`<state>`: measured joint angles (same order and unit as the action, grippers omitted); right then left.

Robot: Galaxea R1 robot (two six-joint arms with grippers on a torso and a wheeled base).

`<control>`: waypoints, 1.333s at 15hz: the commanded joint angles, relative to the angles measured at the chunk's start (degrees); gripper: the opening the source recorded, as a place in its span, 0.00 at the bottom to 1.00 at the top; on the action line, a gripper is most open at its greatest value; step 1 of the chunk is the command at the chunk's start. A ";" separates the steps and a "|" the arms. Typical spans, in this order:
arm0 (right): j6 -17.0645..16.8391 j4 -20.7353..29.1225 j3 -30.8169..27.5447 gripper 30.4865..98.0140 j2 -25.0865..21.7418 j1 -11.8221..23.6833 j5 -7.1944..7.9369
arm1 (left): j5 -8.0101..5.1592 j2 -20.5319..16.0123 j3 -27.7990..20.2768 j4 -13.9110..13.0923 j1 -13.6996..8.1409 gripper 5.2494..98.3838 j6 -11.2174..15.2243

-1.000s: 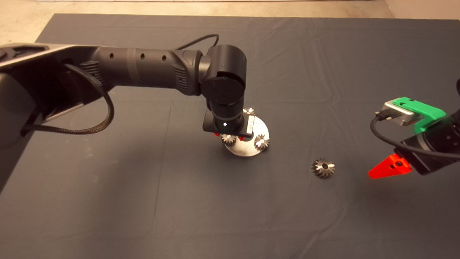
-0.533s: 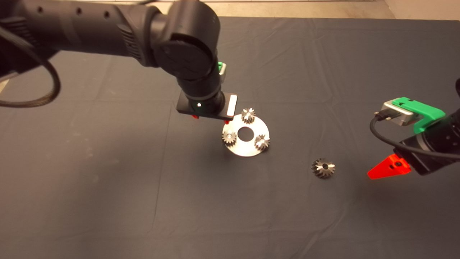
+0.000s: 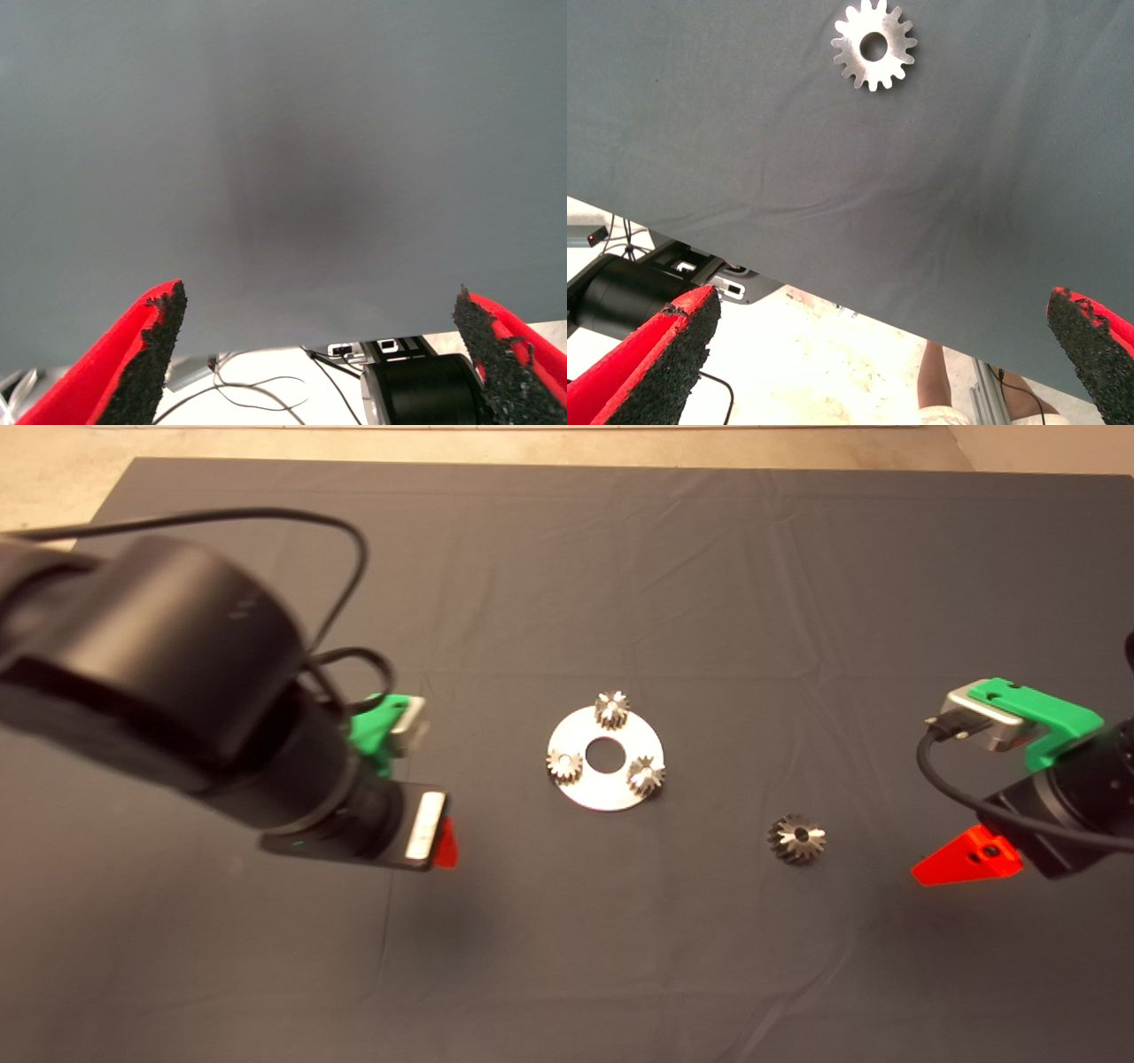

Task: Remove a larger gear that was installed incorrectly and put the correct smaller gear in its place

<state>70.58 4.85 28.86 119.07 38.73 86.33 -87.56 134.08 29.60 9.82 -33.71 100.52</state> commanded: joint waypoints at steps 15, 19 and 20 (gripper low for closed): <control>0.08 2.71 -0.78 1.00 0.52 1.44 -4.00 | -7.44 -4.62 -7.12 -2.35 -1.45 0.99 1.96; -0.01 3.06 -0.31 1.00 0.87 2.24 -5.04 | -7.44 -5.97 -7.83 -2.35 -1.45 1.00 3.01; -0.01 3.06 -0.22 1.00 0.87 2.69 -5.32 | -7.44 -6.04 -7.65 -2.35 -1.45 1.00 3.19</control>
<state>70.56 5.47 28.55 119.59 38.95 82.14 -87.43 129.16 23.21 8.51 -34.03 102.49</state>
